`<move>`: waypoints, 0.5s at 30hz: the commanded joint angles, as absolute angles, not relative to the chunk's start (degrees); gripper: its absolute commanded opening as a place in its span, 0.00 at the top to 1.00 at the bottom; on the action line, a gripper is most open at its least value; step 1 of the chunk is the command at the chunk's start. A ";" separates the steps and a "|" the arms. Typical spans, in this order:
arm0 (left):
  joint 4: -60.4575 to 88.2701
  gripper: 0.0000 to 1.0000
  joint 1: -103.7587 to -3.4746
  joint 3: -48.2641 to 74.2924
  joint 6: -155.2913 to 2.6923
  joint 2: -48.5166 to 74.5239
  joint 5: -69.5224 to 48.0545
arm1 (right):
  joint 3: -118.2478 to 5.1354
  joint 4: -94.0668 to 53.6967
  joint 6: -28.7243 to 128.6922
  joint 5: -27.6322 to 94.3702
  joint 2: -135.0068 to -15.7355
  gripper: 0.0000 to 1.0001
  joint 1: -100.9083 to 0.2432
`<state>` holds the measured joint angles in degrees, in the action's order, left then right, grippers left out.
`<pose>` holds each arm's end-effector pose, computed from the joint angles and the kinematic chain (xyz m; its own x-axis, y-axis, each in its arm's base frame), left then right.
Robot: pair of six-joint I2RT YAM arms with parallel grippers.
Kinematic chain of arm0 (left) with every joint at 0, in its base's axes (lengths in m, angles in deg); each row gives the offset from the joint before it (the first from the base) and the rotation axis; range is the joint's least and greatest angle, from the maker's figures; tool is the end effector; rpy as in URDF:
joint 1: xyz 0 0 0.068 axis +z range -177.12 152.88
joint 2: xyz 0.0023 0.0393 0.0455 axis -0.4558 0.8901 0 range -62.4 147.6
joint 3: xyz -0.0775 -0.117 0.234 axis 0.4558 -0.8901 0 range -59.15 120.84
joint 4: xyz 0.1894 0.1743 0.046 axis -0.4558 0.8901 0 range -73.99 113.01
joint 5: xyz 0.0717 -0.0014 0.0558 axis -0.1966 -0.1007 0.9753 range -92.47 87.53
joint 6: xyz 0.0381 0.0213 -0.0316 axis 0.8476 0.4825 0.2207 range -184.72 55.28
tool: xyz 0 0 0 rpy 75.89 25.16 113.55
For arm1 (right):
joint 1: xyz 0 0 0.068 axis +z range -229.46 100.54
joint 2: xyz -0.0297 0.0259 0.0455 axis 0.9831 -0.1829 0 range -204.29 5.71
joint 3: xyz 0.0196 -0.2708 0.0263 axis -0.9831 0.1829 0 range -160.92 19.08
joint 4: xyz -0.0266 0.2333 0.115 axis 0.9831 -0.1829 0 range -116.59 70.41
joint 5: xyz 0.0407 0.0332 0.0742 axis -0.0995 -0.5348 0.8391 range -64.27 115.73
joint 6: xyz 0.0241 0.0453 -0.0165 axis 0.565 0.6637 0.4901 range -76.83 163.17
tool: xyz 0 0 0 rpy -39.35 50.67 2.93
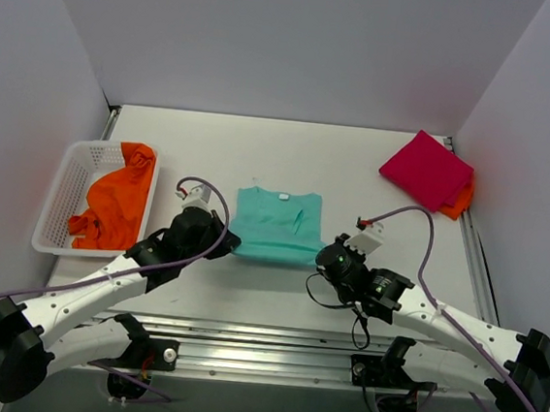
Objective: Fold and stack the t-shirts
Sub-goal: Fold the tshirt
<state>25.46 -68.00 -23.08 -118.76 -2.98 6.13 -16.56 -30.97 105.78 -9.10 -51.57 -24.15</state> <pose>0.1745 -0.1439 0.2397 -0.6874 -0.4635 -0.5592 -0.0073 0.7742 -0.6329 0.1383 0.1643 0.2447 -0.5000 0.5583 -0.6621 0.0901 0.7939 0.6014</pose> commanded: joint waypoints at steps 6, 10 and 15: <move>31.30 0.96 -63.16 -9.77 -115.52 1.49 10.10 | -29.42 -37.00 100.13 -20.33 -60.20 1.00 -27.33; 29.64 0.96 -61.57 -7.48 -115.26 4.48 7.99 | -31.11 -34.36 96.79 -18.40 -63.45 1.00 -29.88; 27.88 0.96 -59.11 -7.04 -115.17 6.85 5.00 | -31.37 -31.20 94.41 -15.85 -65.39 1.00 -32.61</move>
